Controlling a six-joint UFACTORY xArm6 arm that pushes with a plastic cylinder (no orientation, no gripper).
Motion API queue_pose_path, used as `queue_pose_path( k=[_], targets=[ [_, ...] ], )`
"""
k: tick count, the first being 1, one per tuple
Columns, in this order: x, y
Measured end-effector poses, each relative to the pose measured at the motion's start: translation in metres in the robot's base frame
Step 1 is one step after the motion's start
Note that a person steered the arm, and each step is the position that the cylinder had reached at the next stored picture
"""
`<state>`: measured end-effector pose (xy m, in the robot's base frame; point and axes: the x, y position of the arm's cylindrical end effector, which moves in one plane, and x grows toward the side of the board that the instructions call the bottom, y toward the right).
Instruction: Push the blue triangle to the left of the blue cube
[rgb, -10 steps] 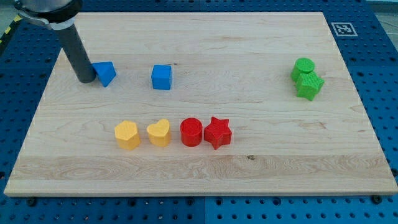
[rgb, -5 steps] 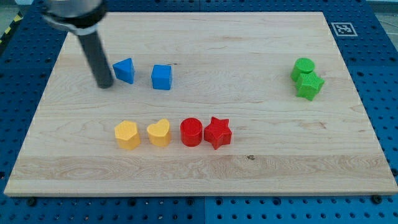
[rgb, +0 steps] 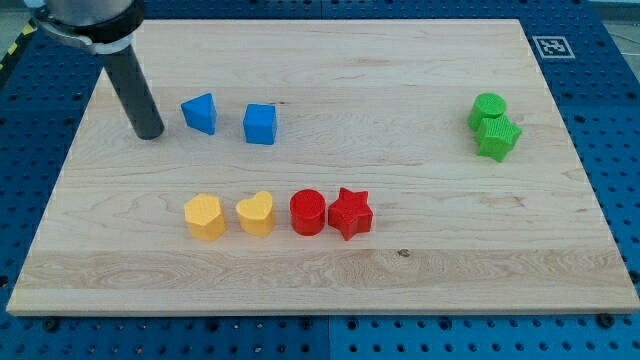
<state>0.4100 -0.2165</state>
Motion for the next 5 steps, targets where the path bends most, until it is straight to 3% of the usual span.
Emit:
queue_pose_path(
  k=[1, 2, 5],
  targets=[
    [-0.023, -0.018],
    [-0.048, 0.003],
    [-0.018, 0.067]
  ],
)
